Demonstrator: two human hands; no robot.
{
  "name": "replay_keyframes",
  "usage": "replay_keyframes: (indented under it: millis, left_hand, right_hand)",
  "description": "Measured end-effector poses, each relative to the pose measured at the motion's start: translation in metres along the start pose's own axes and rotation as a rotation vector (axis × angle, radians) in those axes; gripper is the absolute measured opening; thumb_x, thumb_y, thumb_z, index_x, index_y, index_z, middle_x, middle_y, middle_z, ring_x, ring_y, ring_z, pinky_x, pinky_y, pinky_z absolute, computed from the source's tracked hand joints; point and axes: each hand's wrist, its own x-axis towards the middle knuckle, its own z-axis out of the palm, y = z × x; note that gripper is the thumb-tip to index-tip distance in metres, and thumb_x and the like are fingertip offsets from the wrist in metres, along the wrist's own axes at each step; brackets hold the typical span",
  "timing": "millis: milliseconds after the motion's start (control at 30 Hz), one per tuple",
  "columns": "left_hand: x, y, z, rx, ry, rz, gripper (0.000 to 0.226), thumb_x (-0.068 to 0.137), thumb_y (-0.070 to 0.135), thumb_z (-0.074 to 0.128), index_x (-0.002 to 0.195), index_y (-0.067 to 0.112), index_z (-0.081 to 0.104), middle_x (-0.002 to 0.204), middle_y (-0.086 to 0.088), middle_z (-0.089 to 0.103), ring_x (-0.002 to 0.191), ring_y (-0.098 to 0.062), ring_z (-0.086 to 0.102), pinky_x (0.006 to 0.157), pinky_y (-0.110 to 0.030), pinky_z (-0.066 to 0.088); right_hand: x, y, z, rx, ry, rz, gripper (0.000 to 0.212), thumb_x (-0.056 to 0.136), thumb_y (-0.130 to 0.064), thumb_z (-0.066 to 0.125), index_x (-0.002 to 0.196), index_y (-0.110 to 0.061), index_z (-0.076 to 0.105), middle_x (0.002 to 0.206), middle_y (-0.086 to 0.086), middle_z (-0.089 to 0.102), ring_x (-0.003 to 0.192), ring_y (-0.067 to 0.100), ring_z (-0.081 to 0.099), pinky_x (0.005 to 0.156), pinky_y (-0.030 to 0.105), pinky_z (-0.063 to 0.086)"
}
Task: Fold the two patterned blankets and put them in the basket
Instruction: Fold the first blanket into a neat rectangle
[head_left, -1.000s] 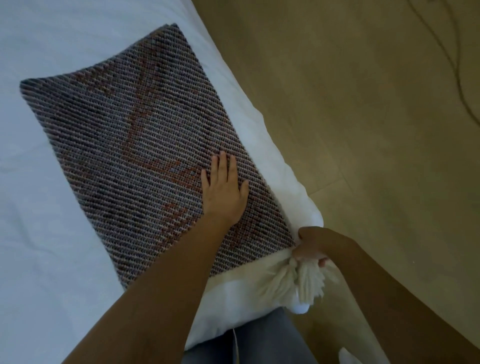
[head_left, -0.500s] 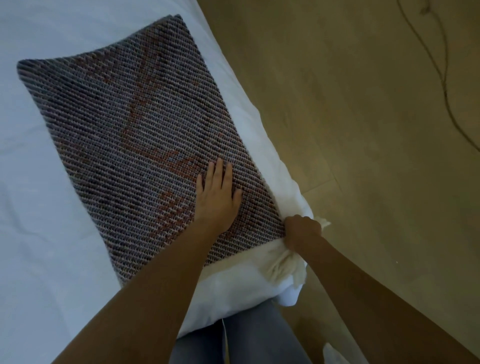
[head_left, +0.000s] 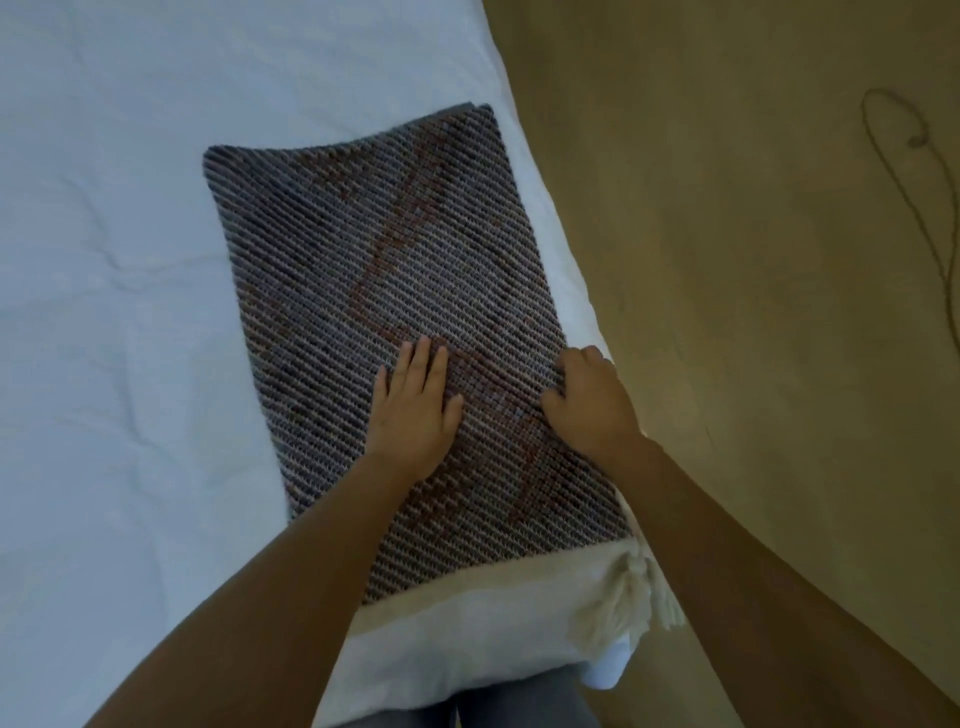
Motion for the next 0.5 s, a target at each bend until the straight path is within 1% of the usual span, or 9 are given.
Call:
replay_keyframes:
  millis: [67,100,167,267,333,400,500]
  left_hand:
    - [0.009,-0.026,-0.017,-0.014,0.044,-0.059,0.061,0.098,0.046,0.02,0.149,0.019,-0.001,0.158,-0.002,-0.008,0.145,-0.019,-0.012,0.116,-0.042,-0.005]
    - [0.016,-0.04,-0.027,-0.028,0.073,-0.093,0.061,0.098,0.045,0.022,0.149,0.018,0.002,0.159,-0.004,-0.005,0.145,-0.021,-0.01,0.116,-0.042,-0.004]
    - [0.031,-0.066,-0.051,-0.055,0.121,-0.157,0.061,0.098,0.043,0.026,0.149,0.016,0.006,0.159,-0.006,0.002,0.145,-0.023,-0.004,0.116,-0.044,-0.001]
    - [0.062,-0.106,-0.086,-0.073,0.191,-0.213,0.061,0.097,0.04,0.033,0.149,0.015,0.013,0.158,-0.008,0.009,0.145,-0.026,0.002,0.116,-0.045,0.003]
    - [0.083,-0.128,-0.106,-0.081,0.228,-0.21,0.061,0.096,0.034,0.038,0.148,0.014,0.016,0.157,-0.011,0.01,0.145,-0.028,0.005,0.115,-0.047,0.007]
    - [0.104,-0.145,-0.122,-0.053,0.235,-0.174,0.062,0.094,0.03,0.041,0.148,0.012,0.016,0.157,-0.012,0.01,0.144,-0.029,0.006,0.115,-0.049,0.008]
    - [0.136,-0.161,-0.138,-0.049,0.27,-0.161,0.063,0.093,0.03,0.043,0.148,0.012,0.016,0.157,-0.01,0.012,0.145,-0.028,0.006,0.114,-0.052,0.007]
  right_hand:
    - [0.022,-0.023,0.003,-0.049,0.003,-0.098,0.035,0.088,-0.019,0.049,0.12,-0.004,0.048,0.121,0.016,0.047,0.109,0.032,0.043,0.088,0.04,0.039]
    - [0.034,-0.035,0.003,-0.054,-0.02,-0.146,0.036,0.089,-0.02,0.05,0.121,-0.005,0.048,0.123,0.015,0.046,0.111,0.031,0.042,0.091,0.039,0.038]
    - [0.062,-0.056,0.002,-0.058,-0.051,-0.232,0.034,0.089,-0.02,0.051,0.119,-0.004,0.05,0.123,0.015,0.046,0.113,0.031,0.041,0.094,0.038,0.036]
    - [0.112,-0.086,-0.005,-0.1,-0.014,-0.308,0.03,0.089,-0.018,0.051,0.115,-0.002,0.052,0.122,0.016,0.047,0.113,0.031,0.041,0.096,0.039,0.036]
    - [0.143,-0.105,-0.013,-0.14,-0.013,-0.338,0.031,0.09,-0.014,0.049,0.118,-0.003,0.051,0.124,0.015,0.047,0.115,0.031,0.04,0.098,0.039,0.036]
    - [0.171,-0.122,-0.021,-0.184,-0.034,-0.368,0.03,0.09,-0.01,0.046,0.119,-0.004,0.051,0.123,0.015,0.047,0.114,0.031,0.041,0.097,0.039,0.038]
    - [0.209,-0.146,-0.028,-0.246,0.002,-0.401,0.032,0.089,-0.005,0.044,0.12,-0.004,0.05,0.124,0.016,0.048,0.114,0.032,0.043,0.096,0.042,0.038]
